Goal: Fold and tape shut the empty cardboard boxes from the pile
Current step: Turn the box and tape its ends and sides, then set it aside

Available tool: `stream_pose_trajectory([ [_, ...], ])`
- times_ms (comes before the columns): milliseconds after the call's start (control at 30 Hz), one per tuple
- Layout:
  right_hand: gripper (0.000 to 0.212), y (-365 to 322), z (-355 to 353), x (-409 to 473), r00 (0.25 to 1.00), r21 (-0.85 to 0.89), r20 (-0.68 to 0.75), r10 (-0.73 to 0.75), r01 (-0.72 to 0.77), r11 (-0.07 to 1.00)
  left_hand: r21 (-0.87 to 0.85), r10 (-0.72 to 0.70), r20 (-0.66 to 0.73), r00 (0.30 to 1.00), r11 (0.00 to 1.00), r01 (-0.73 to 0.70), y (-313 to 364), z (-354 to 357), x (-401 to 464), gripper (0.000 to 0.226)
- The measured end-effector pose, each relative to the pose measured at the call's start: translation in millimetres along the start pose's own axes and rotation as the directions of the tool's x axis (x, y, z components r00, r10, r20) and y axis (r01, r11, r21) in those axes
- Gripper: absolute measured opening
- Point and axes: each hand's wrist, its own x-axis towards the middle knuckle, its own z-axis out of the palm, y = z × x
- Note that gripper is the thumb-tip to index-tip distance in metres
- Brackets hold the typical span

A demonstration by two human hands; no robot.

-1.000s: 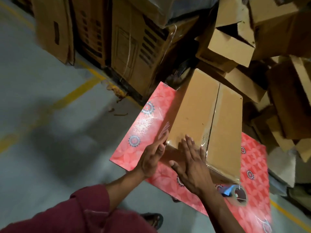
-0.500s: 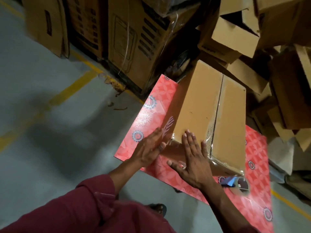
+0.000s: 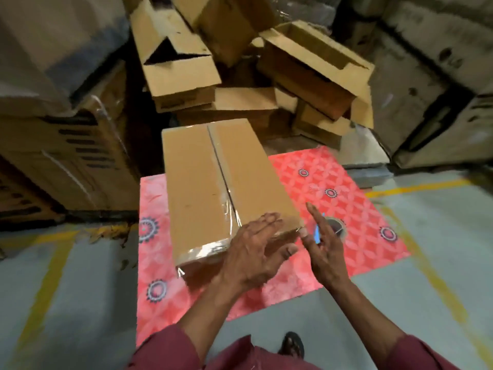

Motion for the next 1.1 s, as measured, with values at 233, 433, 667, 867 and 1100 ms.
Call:
stream_pose_trajectory([
  [233, 0.057, 82.0, -19.0, 24.8, 0.919, 0.395, 0.101, 0.382, -0.389, 0.832, 0.147, 0.037, 0.365, 0.930, 0.984, -0.097, -3.1, 44.0, 76.1, 0.069],
  [433, 0.072, 89.2, 8.3, 14.4, 0.922, 0.344, 0.292, 0.255, -0.350, 0.871, 0.196, 0.036, 0.577, 0.816, 0.964, -0.181, -23.2, 54.6, 89.0, 0.078],
  [667, 0.121, 153.5, 4.9, -20.5, 0.861, -0.047, 0.499, 0.097, -0.085, 0.995, 0.252, 0.015, 0.730, 0.683, 0.924, -0.289, -26.4, 46.8, 100.4, 0.095],
  [867, 0.124, 140.0, 9.6, 1.2, 0.943, 0.076, 0.331, 0.046, -0.075, 0.994, 0.244, 0.143, 0.835, 0.532, 0.770, -0.590, -19.9, 46.4, 139.5, 0.087],
  [1100, 0.113, 118.3, 43.4, -3.2, 0.996, 0.179, 0.060, 0.073, -0.083, 0.980, 0.074, 0.224, 0.910, 0.350, 0.741, -0.668, -43.5, 71.4, 157.4, 0.100],
])
